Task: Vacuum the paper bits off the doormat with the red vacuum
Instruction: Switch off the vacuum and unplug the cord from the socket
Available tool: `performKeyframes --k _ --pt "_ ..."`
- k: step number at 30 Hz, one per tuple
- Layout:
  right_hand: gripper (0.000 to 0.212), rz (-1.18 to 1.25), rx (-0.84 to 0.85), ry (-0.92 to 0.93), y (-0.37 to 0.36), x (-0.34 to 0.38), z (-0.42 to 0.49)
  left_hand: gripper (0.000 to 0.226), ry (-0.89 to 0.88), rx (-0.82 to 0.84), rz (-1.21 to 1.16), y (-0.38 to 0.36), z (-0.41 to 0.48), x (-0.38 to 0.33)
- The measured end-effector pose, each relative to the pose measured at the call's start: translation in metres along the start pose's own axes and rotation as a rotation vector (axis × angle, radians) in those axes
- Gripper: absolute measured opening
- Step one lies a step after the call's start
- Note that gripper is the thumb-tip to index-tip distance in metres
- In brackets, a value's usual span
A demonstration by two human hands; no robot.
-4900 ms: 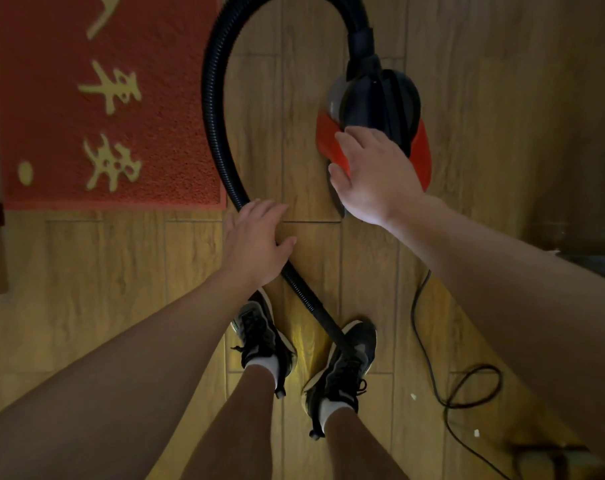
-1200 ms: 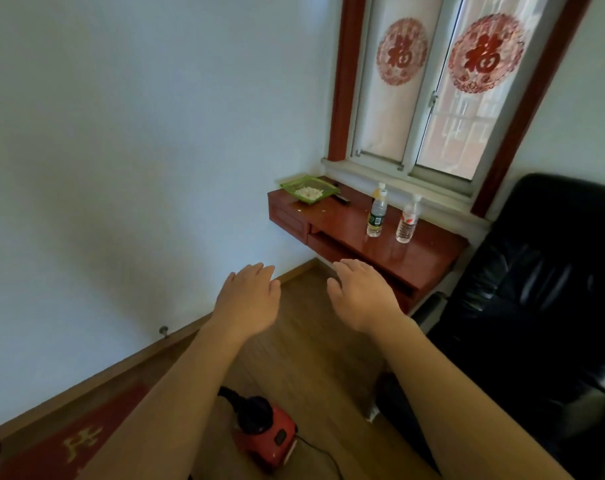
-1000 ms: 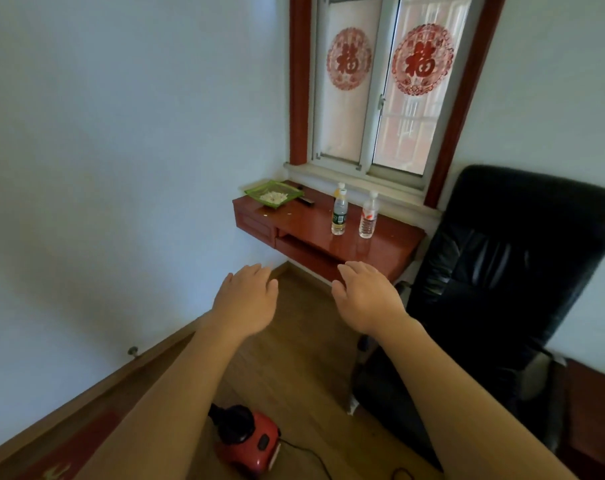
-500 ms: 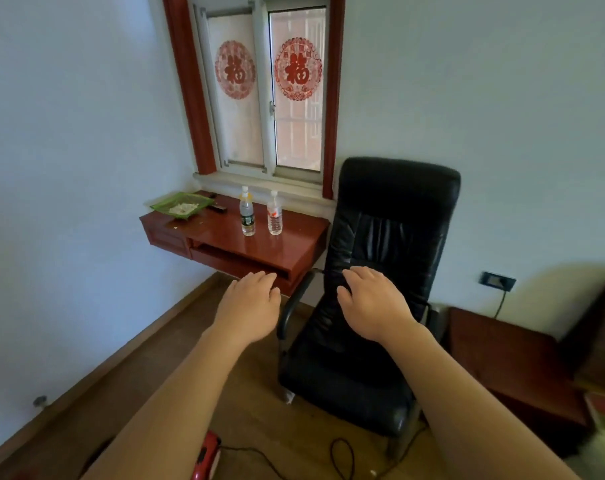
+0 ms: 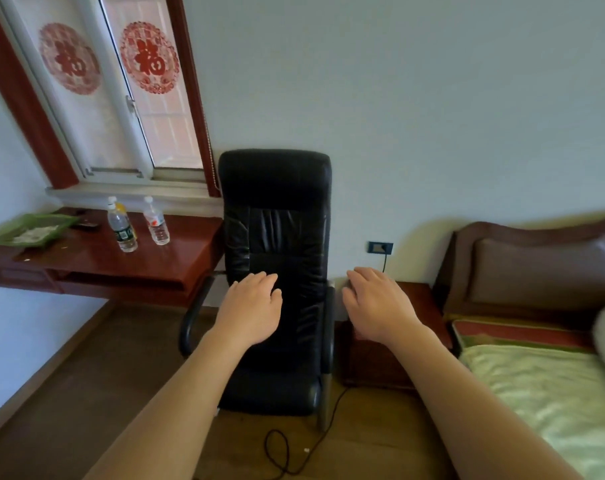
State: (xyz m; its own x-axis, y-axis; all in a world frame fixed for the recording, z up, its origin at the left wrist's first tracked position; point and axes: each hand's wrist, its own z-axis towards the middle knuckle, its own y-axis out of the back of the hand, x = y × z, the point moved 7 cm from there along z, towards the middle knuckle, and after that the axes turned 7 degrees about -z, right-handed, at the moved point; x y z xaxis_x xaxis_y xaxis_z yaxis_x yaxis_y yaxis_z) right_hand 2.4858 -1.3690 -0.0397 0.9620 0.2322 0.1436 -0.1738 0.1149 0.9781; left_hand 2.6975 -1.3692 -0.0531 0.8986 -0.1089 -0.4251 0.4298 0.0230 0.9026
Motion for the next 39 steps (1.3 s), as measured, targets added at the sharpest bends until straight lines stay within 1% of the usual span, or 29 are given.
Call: performKeyframes --k 6,8,10,13,19,22,24,28,31,33,39 --pt "0.04 -0.018 -0.024 -0.149 -0.005 -0.06 0.008 0.051 -0.102 0.054 -0.001 -0.028 0.045 -0.035" --pt "0.036 -0.018 -0.029 -0.197 -0.007 -0.075 0.016 0.051 -0.141 0.074 0.007 -0.036 0.063 -0.044" --pt "0.036 -0.027 -0.036 -0.231 -0.01 -0.087 0.026 0.05 -0.174 0.082 0.017 -0.041 0.083 -0.053" --pt "0.042 -0.033 -0.05 -0.276 -0.011 -0.1 0.044 0.044 -0.223 0.096 0.037 -0.049 0.112 -0.064" --pt "0.042 -0.057 -0.056 -0.372 -0.015 -0.134 0.064 0.039 -0.327 0.101 0.034 -0.07 0.171 -0.086" --pt "0.042 -0.063 -0.058 -0.411 -0.018 -0.16 0.072 0.028 -0.343 0.098 0.031 -0.084 0.197 -0.102" --pt "0.042 -0.072 -0.058 -0.432 -0.02 -0.181 0.078 0.025 -0.358 0.111 0.022 -0.096 0.213 -0.114" --pt "0.042 -0.074 -0.044 -0.442 -0.027 -0.228 0.1 0.035 -0.394 0.13 0.032 -0.127 0.25 -0.14" --pt "0.042 -0.067 -0.036 -0.423 -0.034 -0.266 0.123 0.024 -0.37 0.127 0.059 -0.15 0.279 -0.16" --pt "0.042 -0.072 -0.03 -0.4 -0.038 -0.294 0.139 0.021 -0.358 0.129 0.072 -0.165 0.3 -0.176" --pt "0.039 -0.101 -0.004 -0.312 -0.039 -0.381 0.191 0.044 -0.305 0.13 0.054 -0.205 0.359 -0.223"
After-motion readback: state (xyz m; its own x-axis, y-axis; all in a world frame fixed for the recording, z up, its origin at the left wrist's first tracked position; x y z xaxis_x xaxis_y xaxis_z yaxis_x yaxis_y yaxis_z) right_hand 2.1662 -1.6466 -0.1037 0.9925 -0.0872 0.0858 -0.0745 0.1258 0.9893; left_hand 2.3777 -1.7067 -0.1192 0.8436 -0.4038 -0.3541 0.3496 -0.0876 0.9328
